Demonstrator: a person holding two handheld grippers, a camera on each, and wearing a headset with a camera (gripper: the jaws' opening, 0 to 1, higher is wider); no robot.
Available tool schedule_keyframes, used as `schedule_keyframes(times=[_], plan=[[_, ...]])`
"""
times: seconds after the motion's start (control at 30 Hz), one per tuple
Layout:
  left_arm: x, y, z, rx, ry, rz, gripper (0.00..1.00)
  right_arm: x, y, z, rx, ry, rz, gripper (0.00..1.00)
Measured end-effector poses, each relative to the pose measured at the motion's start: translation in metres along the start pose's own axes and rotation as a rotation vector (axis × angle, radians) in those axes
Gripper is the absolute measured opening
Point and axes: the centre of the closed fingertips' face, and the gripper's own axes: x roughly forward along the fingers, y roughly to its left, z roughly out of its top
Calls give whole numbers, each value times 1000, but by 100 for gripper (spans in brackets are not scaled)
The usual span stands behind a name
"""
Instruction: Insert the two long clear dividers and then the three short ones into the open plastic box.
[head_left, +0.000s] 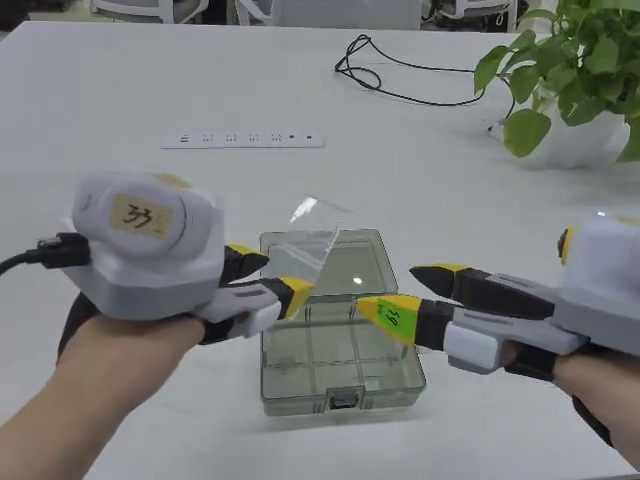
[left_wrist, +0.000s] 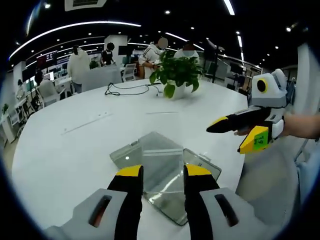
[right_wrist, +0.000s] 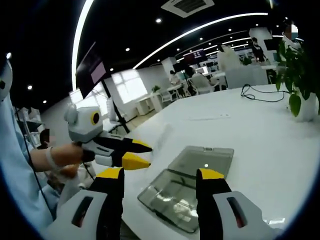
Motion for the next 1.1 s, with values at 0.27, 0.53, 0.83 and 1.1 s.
schedule_keyframes(times=[0.27, 0.53, 0.83, 1.1], plan=[[5, -18, 5, 33, -12, -28, 30, 12, 3, 5, 59, -32, 6, 39], [9, -25, 7, 46, -16, -44, 30, 16, -2, 13, 136, -88, -7, 27], [10, -29, 8, 58, -24, -50, 30, 18, -8, 15, 275, -148, 3, 16], [12, -33, 11, 66, -37, -49, 30, 17, -9, 16, 356, -184, 11, 13]])
